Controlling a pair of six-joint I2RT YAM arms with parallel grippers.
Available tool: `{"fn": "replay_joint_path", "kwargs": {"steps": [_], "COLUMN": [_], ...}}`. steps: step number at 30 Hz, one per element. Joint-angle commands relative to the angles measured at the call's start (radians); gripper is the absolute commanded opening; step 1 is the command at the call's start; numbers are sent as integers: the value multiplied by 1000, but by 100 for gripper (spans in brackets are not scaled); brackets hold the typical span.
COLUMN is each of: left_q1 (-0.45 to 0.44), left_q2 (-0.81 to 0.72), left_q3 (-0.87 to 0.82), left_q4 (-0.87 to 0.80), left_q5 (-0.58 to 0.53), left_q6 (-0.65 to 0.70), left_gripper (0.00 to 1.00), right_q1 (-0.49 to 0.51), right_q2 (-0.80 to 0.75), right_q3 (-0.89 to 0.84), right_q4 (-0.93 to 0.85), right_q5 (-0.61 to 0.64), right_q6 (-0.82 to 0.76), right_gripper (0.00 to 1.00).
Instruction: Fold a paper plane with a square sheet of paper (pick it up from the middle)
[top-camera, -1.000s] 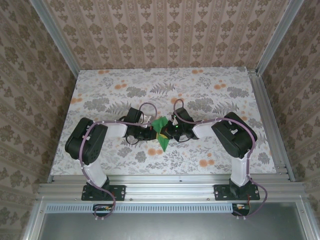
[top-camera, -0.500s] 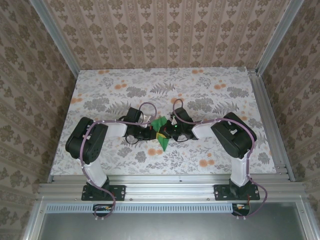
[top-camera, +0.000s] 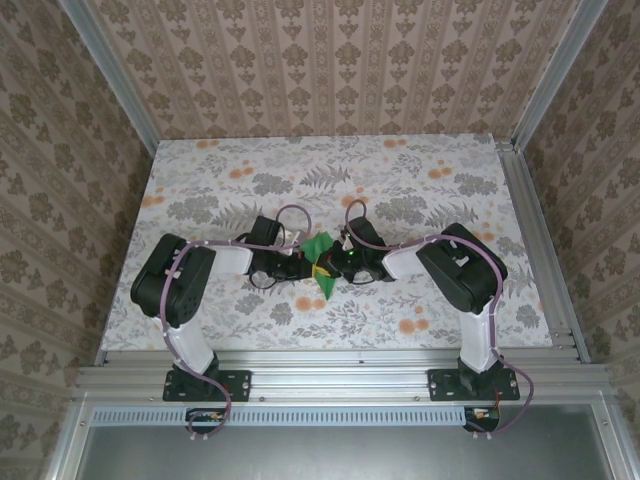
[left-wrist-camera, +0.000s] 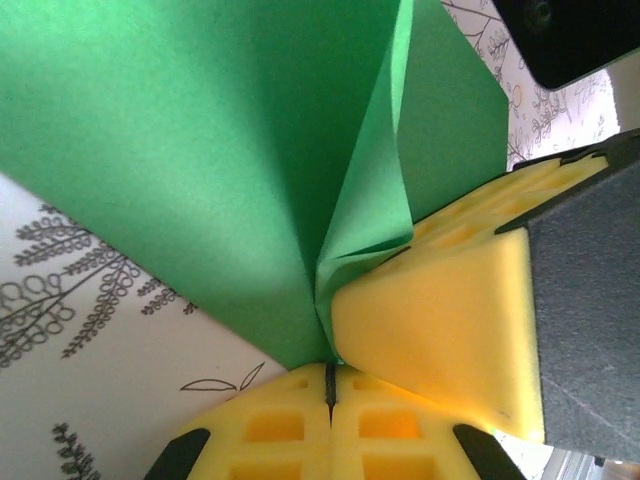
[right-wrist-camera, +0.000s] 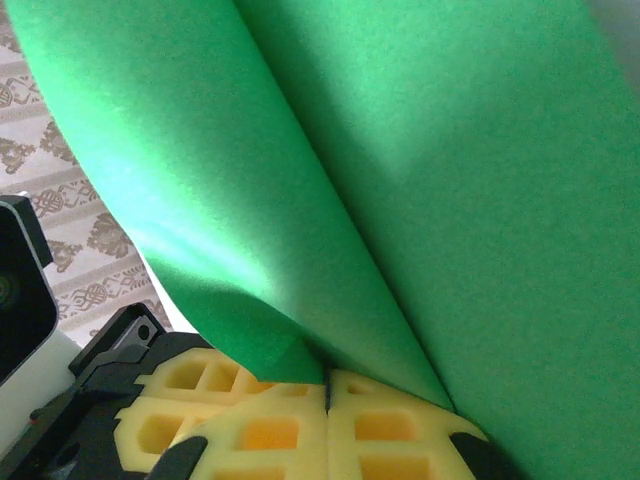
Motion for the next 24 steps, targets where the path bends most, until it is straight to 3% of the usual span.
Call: {"fn": "replay_joint_path", "kwargs": {"steps": [1, 18, 24], "left_q1": [-16, 6, 17], "left_q2": [31, -138, -215], "left_q3": [-29, -47, -22], "left_q4": [93, 67, -19], "left_q5": [-20, -17, -49], "left_q6": [3, -15, 17], "left_gripper": [0, 0, 6], "right_q1": [20, 21, 21], "right_q2": [40, 60, 64], "right_q3": [-12, -26, -28], "right_q4": [30, -42, -72], "right_q5": [-8, 8, 12], "right_q6": [21, -33, -58], "right_gripper": [0, 0, 3]}}
